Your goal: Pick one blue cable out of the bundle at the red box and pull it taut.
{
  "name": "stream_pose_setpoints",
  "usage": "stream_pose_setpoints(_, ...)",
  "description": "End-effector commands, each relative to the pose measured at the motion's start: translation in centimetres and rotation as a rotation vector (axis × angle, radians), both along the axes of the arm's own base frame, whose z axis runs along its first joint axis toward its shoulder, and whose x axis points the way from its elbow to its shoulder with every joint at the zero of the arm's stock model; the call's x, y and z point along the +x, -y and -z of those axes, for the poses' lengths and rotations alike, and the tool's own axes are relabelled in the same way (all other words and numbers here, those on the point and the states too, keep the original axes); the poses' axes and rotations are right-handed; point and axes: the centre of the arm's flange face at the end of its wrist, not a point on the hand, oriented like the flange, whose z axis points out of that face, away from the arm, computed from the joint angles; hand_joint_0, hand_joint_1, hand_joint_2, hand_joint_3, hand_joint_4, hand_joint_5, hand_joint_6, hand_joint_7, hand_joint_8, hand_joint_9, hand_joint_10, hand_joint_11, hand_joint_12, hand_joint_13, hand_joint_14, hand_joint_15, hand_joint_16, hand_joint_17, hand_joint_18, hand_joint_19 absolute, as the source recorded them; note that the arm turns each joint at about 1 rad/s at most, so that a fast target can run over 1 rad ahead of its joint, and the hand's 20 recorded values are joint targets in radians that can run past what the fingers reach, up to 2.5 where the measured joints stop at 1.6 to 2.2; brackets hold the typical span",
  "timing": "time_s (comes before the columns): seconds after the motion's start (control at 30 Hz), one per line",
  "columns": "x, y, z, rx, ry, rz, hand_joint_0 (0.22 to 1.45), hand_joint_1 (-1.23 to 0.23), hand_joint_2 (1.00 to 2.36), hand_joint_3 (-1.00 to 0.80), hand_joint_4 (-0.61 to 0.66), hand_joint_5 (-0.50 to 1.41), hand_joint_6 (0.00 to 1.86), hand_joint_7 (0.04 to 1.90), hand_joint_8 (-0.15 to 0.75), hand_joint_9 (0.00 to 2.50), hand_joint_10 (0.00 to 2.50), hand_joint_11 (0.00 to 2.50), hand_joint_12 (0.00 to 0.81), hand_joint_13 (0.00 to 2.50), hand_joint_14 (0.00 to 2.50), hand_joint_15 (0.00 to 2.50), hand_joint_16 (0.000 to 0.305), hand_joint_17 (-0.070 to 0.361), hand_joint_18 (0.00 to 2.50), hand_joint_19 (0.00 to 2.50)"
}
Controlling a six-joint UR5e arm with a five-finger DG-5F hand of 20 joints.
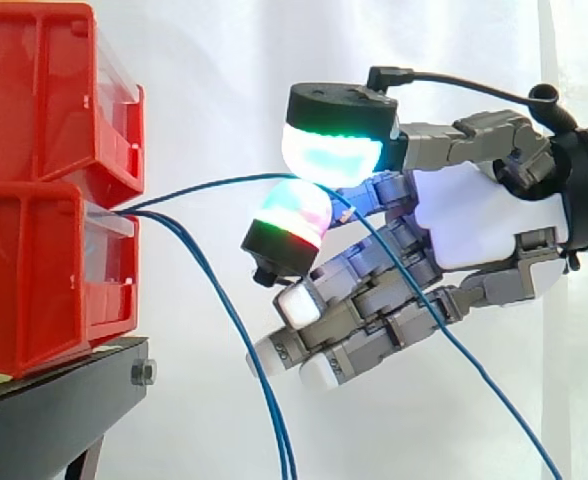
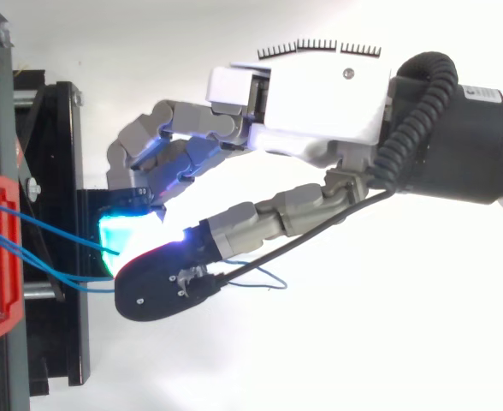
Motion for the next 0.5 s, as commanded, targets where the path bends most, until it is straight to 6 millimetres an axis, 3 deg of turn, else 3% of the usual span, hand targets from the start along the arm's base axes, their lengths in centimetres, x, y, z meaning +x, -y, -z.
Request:
stream_pose_setpoints(0.0, 0.0, -0.1, 0.0, 0.0, -0.003, -0.002, 0.63, -0.84, 1.02, -0.08, 0.02, -0.15, 0.9, 1.1, 0.331, 0.87, 0.02, 0.78, 0.339, 0.45, 0.01, 0.15, 0.051, 0.116, 0.41, 0.18)
stream_pose_setpoints(0.27, -0.1, -0.2, 0.3, -0.006, -0.01, -0.003, 0.65, -0.88, 1.02, -0.01, -0.11, -0.13, 0.9, 1.23, 0.316, 0.9, 0.01, 0.78, 0.335, 0.45, 0.01, 0.15, 0.051, 0.114, 0.42, 0.18)
stream_pose_setpoints(0.47, -1.0, -0.1, 2.5, -0.024, -0.056, -0.008, 0.65, -0.87, 1.02, -0.02, -0.13, -0.14, 0.91, 1.21, 0.31, 0.91, 0.02, 0.81, 0.331, 0.45, 0.01, 0.15, 0.05, 0.112, 0.42, 0.18)
